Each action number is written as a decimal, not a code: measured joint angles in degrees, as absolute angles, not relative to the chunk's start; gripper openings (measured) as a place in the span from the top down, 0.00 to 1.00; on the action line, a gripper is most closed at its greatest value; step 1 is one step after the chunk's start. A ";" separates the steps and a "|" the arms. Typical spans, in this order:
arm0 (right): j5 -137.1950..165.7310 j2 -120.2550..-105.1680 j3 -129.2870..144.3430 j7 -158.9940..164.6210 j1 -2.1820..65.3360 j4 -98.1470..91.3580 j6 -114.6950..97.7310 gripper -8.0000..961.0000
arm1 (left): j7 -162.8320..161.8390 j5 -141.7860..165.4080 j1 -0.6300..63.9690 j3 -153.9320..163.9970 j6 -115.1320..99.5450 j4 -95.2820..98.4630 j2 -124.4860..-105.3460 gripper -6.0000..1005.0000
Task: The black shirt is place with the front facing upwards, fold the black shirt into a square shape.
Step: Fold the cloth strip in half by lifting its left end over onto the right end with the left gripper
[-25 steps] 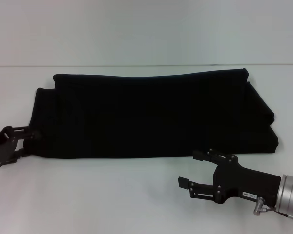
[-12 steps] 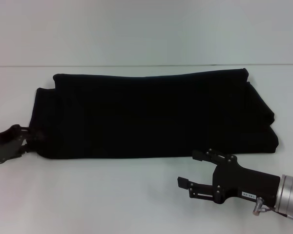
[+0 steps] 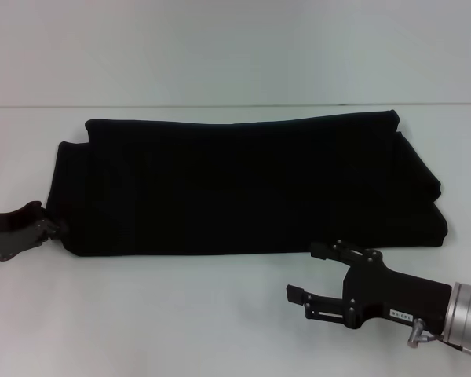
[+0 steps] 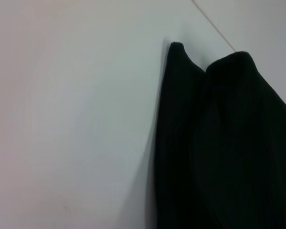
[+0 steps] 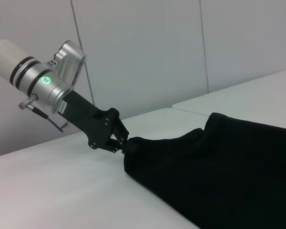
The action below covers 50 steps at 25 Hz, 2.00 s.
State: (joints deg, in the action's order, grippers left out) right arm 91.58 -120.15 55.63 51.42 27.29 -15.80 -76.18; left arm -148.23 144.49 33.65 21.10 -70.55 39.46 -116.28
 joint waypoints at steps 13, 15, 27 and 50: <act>91.57 -120.15 54.75 51.41 27.55 -15.63 -76.46 0.06 | -144.50 139.78 32.09 19.66 -69.72 39.42 -116.63 0.96; 91.55 -120.14 54.39 51.41 27.53 -15.60 -76.54 0.06 | -144.24 139.74 31.68 18.77 -69.72 39.59 -116.64 0.96; 90.96 -120.14 53.45 51.77 27.61 -15.54 -76.80 0.06 | -142.33 139.74 28.81 9.17 -69.68 43.12 -115.12 0.96; 89.94 -119.79 49.28 51.95 24.68 -14.54 -74.45 0.06 | -140.82 122.96 31.96 11.76 -82.18 44.71 -115.02 0.96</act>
